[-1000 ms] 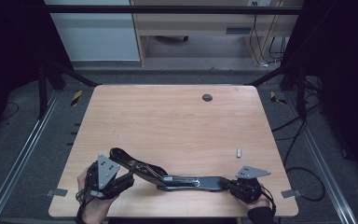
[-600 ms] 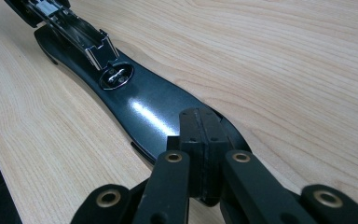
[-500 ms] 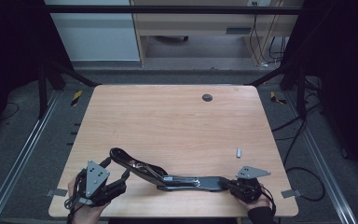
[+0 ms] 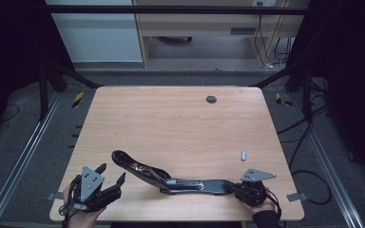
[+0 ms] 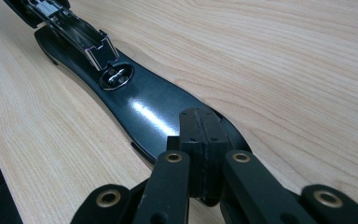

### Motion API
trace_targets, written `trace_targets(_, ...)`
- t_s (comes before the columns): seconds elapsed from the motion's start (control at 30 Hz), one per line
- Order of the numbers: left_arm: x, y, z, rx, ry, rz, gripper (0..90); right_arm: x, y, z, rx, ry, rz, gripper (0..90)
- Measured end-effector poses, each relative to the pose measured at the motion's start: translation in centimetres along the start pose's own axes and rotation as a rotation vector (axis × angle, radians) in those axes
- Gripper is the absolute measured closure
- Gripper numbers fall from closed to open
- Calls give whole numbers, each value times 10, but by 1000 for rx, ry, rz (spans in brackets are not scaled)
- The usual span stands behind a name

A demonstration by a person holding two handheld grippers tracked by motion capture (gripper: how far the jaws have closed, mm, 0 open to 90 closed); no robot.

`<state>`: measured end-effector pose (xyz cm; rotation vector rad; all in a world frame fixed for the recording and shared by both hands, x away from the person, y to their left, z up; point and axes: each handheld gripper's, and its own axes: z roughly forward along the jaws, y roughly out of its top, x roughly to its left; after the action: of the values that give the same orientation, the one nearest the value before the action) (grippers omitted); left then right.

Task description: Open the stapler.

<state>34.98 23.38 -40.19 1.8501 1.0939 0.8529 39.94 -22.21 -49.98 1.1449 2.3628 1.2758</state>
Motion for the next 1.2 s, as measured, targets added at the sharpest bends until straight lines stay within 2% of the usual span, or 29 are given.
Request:
trace_targets(0.37,7,-12,14,24,24,-7,356,2,2,0,17,-11,-15,890)
trace_targets(0.6,11,-20,24,62,25,-3,387,2,3,-2,28,-51,-15,825)
trace_targets(0.83,15,-29,35,107,42,-1,445,2,7,-8,10,-94,-11,729)
trace_targets(0.9,17,-31,38,118,22,-3,459,1,8,-10,5,-103,-6,697)
trace_targets(1.1,25,-36,44,151,22,7,499,0,13,-14,-5,-145,-16,636)
trace_targets(1.2,27,-38,45,156,19,13,499,-1,16,-17,-7,-169,2,607)
